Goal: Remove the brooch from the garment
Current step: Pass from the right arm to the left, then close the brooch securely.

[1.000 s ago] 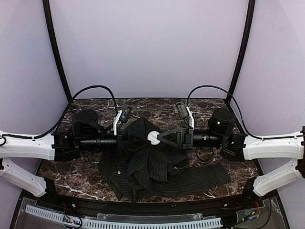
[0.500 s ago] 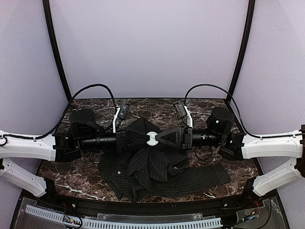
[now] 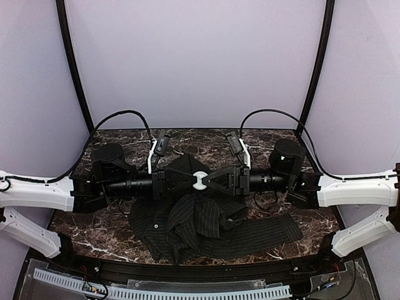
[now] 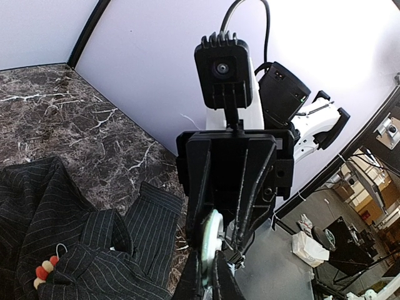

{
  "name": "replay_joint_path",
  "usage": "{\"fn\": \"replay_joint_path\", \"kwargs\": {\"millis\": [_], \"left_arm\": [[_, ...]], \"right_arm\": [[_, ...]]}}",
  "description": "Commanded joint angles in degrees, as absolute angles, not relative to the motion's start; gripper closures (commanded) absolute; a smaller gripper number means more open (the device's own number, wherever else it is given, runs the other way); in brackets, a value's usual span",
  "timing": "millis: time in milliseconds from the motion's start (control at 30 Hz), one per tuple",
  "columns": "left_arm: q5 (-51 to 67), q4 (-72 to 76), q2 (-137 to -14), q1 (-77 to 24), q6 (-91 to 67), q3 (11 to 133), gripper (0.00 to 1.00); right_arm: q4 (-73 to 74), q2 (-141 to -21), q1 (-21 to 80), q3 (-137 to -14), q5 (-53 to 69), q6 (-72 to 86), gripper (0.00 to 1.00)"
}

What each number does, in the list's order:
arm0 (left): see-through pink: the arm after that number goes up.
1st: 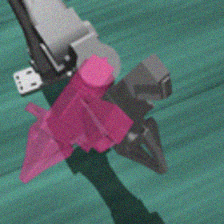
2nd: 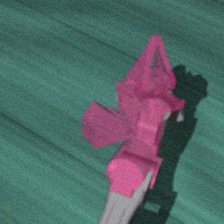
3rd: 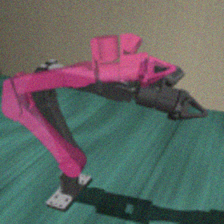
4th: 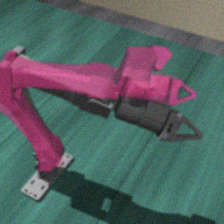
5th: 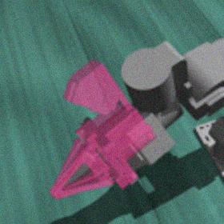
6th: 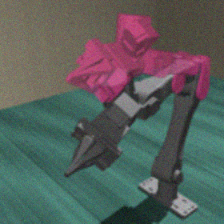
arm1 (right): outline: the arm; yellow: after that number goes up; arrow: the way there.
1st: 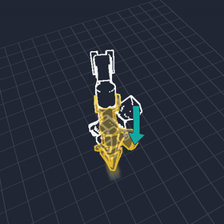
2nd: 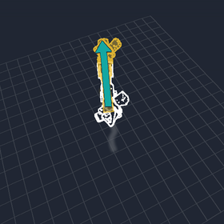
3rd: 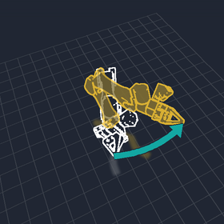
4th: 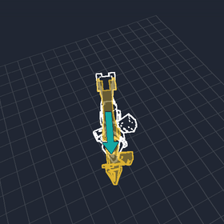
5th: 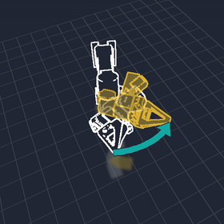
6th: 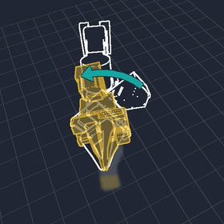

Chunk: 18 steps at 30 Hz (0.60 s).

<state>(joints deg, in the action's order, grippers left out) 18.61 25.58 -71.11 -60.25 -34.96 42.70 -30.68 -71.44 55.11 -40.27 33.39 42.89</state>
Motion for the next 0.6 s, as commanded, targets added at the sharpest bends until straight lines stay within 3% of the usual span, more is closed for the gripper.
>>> {"fn": "replay_joint_path", "kwargs": {"millis": [0, 567], "left_arm": [[18.8, 27.0, -71.1, -60.4, -35.3, 41.7, 0.99], [18.9, 26.9, -70.8, -60.4, -35.2, 41.8, 0.99]], "right_arm": [[-29.7, -71.7, 55.8, -41.7, 31.9, 41.5, 0.76], [-23.8, -71.8, 55.9, -42.6, 24.2, 42.2, 0.91]]}}
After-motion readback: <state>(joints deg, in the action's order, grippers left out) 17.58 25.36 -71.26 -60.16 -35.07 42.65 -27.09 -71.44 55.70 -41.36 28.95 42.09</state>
